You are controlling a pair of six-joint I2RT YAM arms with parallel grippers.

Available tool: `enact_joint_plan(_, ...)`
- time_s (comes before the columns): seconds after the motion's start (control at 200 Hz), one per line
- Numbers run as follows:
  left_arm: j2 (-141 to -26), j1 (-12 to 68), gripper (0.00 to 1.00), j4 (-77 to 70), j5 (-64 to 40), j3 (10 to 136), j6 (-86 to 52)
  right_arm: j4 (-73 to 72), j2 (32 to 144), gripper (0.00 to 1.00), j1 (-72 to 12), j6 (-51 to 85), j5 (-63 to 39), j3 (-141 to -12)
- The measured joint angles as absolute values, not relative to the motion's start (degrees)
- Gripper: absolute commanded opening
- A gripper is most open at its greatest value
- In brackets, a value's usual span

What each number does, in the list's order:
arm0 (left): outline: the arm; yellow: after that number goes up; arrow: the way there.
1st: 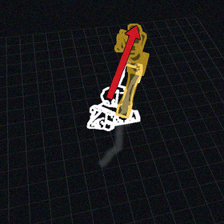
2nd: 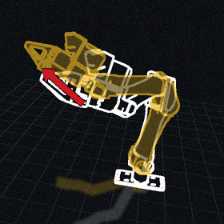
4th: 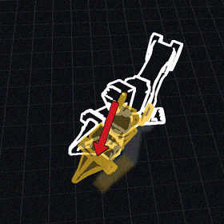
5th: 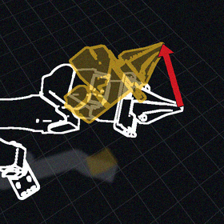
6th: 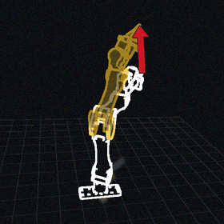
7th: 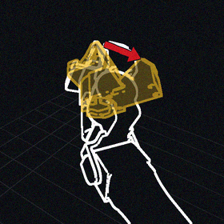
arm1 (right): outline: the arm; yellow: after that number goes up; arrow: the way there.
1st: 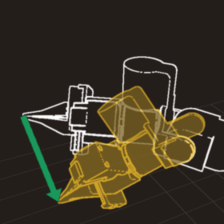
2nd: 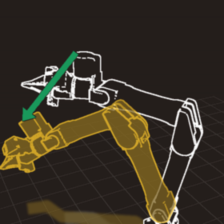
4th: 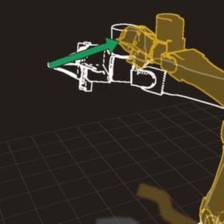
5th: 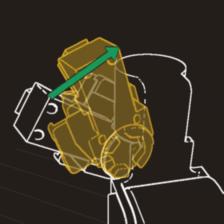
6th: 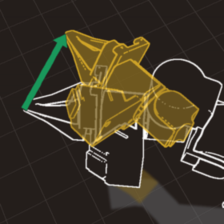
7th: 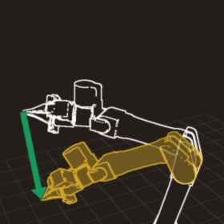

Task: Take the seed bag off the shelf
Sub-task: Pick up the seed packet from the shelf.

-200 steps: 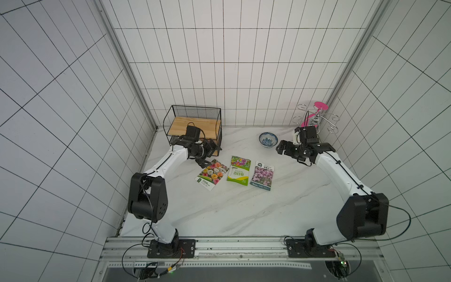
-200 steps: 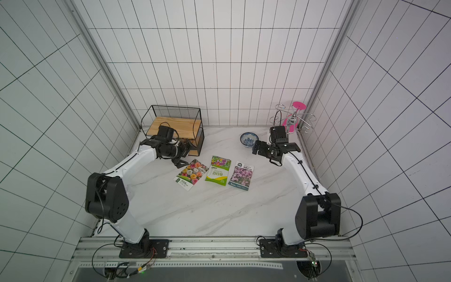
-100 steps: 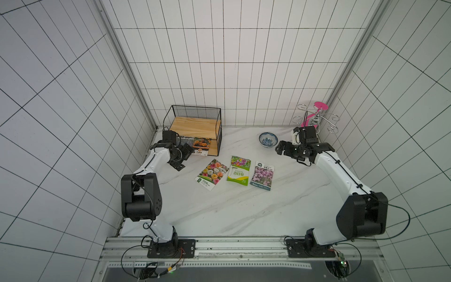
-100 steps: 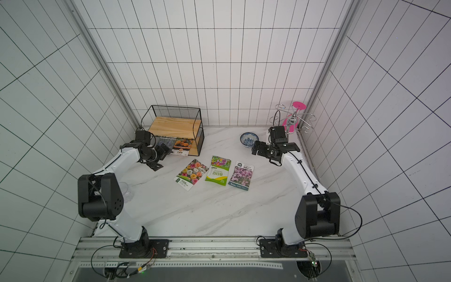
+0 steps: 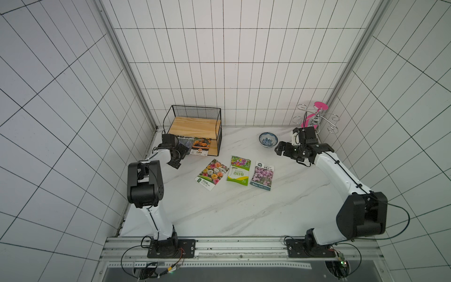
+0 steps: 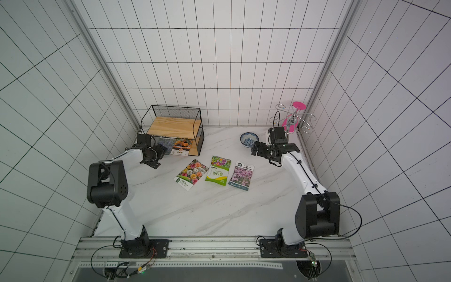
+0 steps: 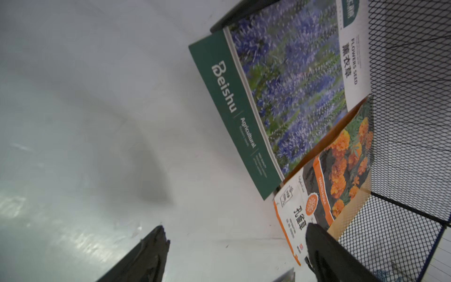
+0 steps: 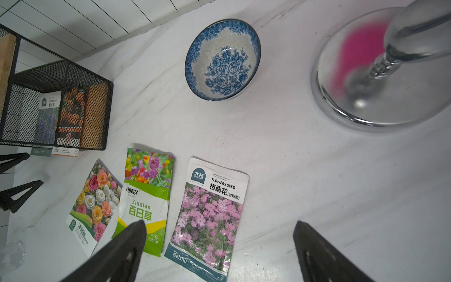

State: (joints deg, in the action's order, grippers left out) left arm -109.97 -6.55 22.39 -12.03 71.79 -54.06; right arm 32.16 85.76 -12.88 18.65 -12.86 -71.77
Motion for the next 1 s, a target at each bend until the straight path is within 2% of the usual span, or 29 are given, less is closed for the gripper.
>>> enact_joint_plan(0.25, -114.9, -7.0, 0.86, 16.3, -12.0, 74.7, -57.2, 32.1, 85.5, 0.99, -12.9, 18.6, -12.8, -71.2)
enact_joint_plan(0.425, -117.4, -7.2, 0.77, 13.2, -12.1, 76.6, -59.1, 32.2, 84.7, 0.99, -12.9, 18.6, -12.8, -70.4)
enact_joint_plan(0.665, -119.8, -7.8, 0.56, 10.0, -13.3, 77.6, -61.2, 32.2, 84.1, 0.99, -12.9, 18.6, -12.8, -69.6)
enact_joint_plan(0.785, -120.6, -8.0, 0.52, 9.7, -14.1, 78.1, -61.5, 32.5, 83.8, 0.99, -12.9, 18.6, -12.7, -69.5)
enact_joint_plan(1.0, -121.3, -8.2, 0.35, 9.7, -15.4, 78.4, -61.3, 32.4, 83.5, 0.99, -12.9, 18.6, -12.6, -69.5)
